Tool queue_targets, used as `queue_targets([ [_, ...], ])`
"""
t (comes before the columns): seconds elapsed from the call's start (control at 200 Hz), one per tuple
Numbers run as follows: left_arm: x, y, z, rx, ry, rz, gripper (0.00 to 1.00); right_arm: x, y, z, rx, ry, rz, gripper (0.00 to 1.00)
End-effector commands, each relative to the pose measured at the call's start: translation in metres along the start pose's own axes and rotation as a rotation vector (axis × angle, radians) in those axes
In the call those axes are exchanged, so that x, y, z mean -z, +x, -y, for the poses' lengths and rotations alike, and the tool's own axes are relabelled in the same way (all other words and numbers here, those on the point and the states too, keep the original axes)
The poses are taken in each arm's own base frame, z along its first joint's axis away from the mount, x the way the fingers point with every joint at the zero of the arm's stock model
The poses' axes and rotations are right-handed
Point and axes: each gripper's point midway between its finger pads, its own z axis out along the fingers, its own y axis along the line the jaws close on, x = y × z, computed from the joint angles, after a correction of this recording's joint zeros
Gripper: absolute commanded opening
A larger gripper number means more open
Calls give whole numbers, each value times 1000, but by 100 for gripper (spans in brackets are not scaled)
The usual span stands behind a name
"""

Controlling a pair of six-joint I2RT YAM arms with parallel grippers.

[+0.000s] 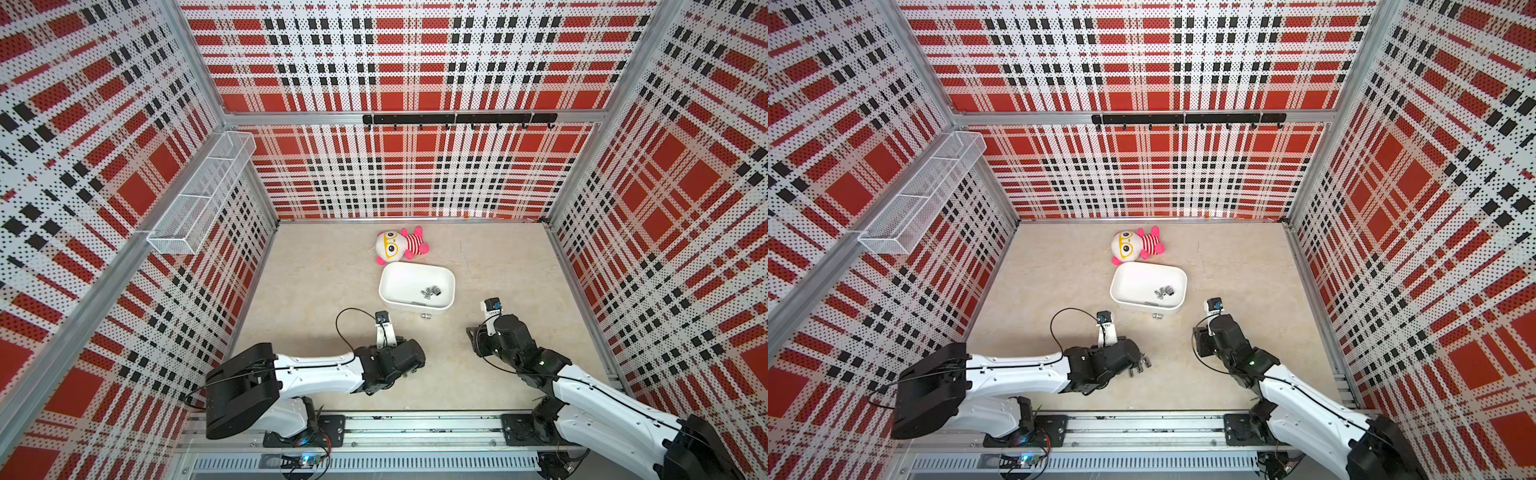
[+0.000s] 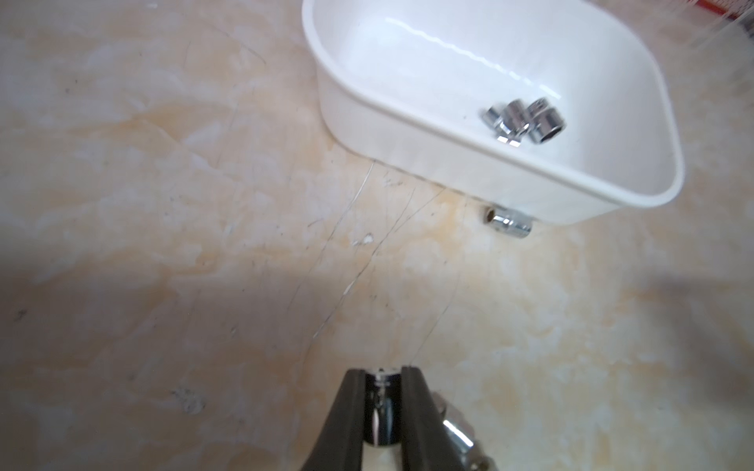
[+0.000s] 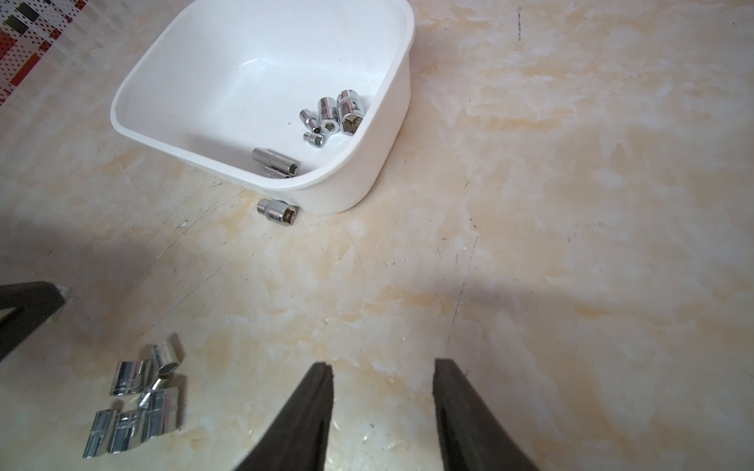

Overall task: Put the socket on the desktop into the storage box
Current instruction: Pick up the socket head from the center of the board, then place the socket head in the storage box.

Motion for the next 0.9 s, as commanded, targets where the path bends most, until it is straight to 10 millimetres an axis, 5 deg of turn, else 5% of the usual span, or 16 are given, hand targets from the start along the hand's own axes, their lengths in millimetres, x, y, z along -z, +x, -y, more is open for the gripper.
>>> queue_targets([
  [0.0,11,-44,22,-26,38,76,3,1,-7,-5,1,-13,17,46],
  [0.17,9,-100,57,-47,73,160,5,2,-8,-6,1,-20,21,46],
  [0.306,-21,-119,75,-61,102,129,0,3,-8,-6,3,-24,23,46],
  [0.726,-112,-124,76,-76,64,64,0,3,-8,-8,5,-30,23,47],
  [0.897,-128,-111,71,-80,62,29,17,3,-8,-8,8,-35,22,47],
])
